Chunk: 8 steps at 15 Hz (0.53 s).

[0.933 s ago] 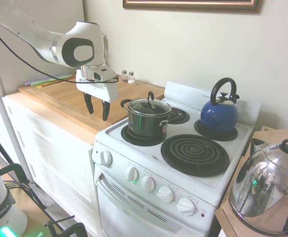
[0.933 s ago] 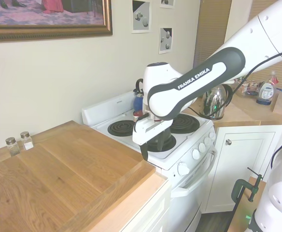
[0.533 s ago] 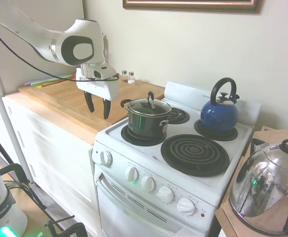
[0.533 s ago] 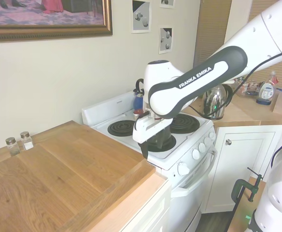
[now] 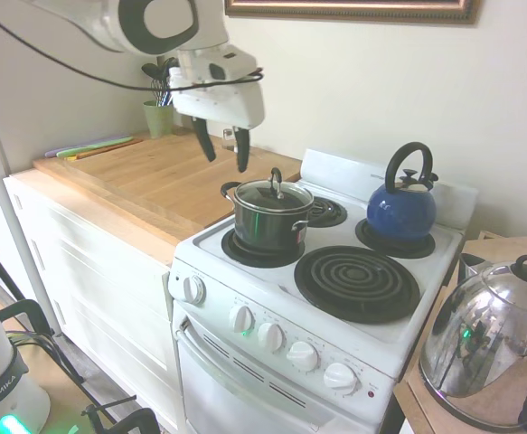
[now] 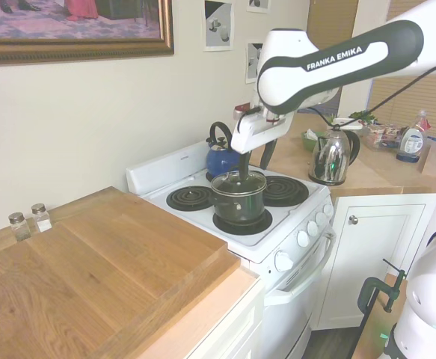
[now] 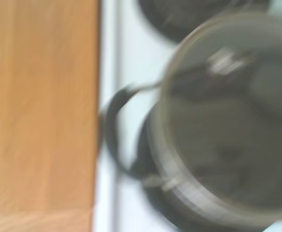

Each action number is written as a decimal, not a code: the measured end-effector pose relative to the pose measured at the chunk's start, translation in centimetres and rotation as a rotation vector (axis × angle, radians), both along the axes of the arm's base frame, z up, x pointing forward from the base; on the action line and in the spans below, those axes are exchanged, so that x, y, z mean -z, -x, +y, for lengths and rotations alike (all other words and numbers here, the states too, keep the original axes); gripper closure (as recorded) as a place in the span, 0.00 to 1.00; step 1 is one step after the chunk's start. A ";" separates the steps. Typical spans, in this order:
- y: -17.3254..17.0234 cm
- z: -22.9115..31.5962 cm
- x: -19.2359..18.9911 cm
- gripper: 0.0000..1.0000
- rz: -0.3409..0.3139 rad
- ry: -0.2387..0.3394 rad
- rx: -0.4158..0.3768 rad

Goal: Uncover the lid of the pot

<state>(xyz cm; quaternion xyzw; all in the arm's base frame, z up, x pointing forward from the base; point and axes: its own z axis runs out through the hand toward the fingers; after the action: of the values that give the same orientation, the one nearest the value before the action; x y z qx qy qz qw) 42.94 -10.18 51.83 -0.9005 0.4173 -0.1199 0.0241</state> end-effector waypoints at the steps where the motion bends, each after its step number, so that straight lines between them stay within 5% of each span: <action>1: -0.8 -1.4 -0.6 0.00 -0.011 0.002 -0.008; 8: -6.1 -5.6 2.3 0.00 0.003 -0.008 -0.110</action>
<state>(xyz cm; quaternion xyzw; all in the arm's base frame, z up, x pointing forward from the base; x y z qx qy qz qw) 49.07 -15.77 49.53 -0.9222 0.3677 -0.1152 0.0334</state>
